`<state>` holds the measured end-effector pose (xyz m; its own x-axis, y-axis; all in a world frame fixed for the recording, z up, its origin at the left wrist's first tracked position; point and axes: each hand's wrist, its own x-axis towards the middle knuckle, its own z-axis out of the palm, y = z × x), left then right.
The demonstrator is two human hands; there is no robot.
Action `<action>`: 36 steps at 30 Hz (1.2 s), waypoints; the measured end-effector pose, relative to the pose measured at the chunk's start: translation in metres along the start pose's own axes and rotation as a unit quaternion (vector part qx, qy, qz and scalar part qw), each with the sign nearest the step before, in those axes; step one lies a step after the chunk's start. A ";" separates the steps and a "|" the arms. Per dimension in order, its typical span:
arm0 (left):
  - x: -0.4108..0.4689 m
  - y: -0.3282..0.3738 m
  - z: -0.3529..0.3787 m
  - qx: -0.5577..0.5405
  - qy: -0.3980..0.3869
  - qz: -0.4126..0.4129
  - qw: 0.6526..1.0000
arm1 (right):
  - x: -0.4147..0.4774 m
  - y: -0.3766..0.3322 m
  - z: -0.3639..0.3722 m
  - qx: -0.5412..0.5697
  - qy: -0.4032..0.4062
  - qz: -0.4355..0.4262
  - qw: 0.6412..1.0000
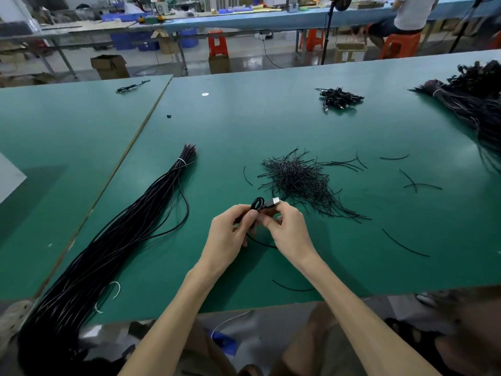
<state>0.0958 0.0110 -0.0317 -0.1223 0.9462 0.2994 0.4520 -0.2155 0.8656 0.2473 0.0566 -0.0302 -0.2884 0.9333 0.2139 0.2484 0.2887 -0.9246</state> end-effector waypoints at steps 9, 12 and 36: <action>-0.001 -0.003 0.000 0.065 0.038 0.031 0.997 | -0.002 -0.006 0.005 -0.002 0.018 -0.008 1.000; 0.000 -0.003 0.000 0.008 0.089 -0.006 0.996 | -0.004 -0.007 0.005 -0.037 0.033 -0.039 0.998; 0.009 -0.002 -0.018 -0.208 0.047 -0.170 0.962 | -0.004 -0.002 0.011 -0.120 -0.001 -0.090 0.989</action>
<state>0.0778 0.0160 -0.0233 -0.2894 0.9571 -0.0114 -0.0177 0.0066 0.9998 0.2382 0.0503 -0.0328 -0.3489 0.8620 0.3678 0.4050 0.4926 -0.7703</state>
